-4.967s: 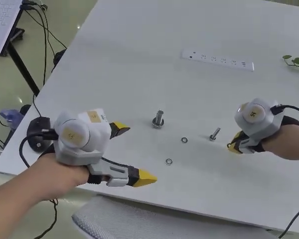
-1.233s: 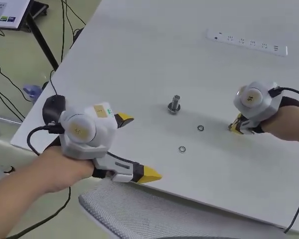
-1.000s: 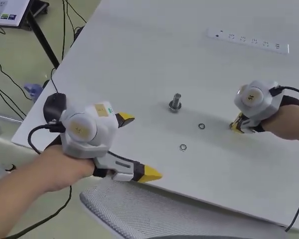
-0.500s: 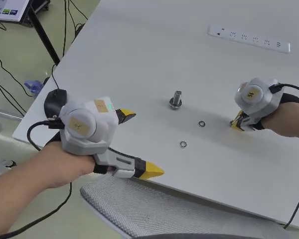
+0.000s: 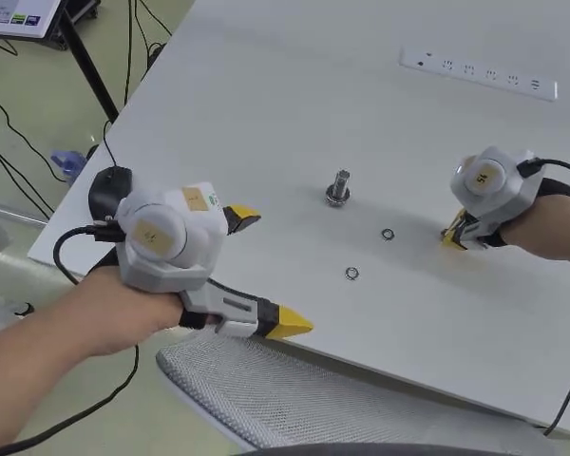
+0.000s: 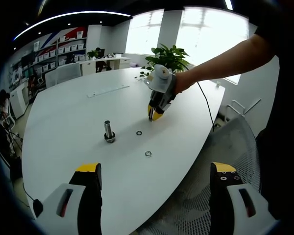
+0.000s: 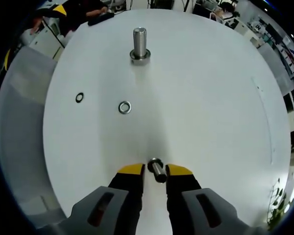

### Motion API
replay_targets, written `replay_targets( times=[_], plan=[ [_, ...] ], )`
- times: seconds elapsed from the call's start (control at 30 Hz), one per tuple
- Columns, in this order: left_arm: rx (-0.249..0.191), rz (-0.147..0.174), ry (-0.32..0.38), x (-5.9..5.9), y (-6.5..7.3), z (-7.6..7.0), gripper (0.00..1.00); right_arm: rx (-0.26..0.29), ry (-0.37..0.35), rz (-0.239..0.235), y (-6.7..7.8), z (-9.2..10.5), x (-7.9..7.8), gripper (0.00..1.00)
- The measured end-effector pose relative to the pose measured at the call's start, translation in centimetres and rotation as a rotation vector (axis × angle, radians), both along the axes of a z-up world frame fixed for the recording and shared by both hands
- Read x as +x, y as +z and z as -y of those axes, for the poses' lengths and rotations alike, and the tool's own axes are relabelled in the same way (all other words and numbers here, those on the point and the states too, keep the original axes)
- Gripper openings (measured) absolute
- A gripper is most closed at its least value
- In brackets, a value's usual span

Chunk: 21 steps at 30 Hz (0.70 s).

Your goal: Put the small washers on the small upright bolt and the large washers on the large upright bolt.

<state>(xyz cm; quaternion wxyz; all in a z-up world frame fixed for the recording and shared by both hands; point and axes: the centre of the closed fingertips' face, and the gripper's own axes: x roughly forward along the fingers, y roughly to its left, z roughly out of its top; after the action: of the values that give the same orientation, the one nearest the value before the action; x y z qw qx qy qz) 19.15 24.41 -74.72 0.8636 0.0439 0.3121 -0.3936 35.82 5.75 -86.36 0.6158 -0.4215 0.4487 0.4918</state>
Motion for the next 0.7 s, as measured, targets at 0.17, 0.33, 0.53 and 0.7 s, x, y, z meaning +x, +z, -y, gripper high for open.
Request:
replay_targets(
  times=[0.17,0.33,0.53,0.7],
  plan=[
    [-0.002,0.000,0.001,0.1,0.0,0.1,0.92,0.009,0.003,-0.013,0.0,-0.2,0.0,0.23],
    [-0.002,0.003,-0.002,0.3,0.2,0.2,0.92,0.005,0.003,-0.020,0.2,-0.1,0.1,0.23],
    [-0.002,0.003,-0.009,0.5,0.2,0.2,0.91,0.003,0.002,-0.030,0.6,0.1,0.1,0.24],
    [-0.002,0.009,-0.014,0.6,0.6,0.2,0.91,0.022,-0.017,-0.026,1.6,0.0,0.4,0.23]
  ],
)
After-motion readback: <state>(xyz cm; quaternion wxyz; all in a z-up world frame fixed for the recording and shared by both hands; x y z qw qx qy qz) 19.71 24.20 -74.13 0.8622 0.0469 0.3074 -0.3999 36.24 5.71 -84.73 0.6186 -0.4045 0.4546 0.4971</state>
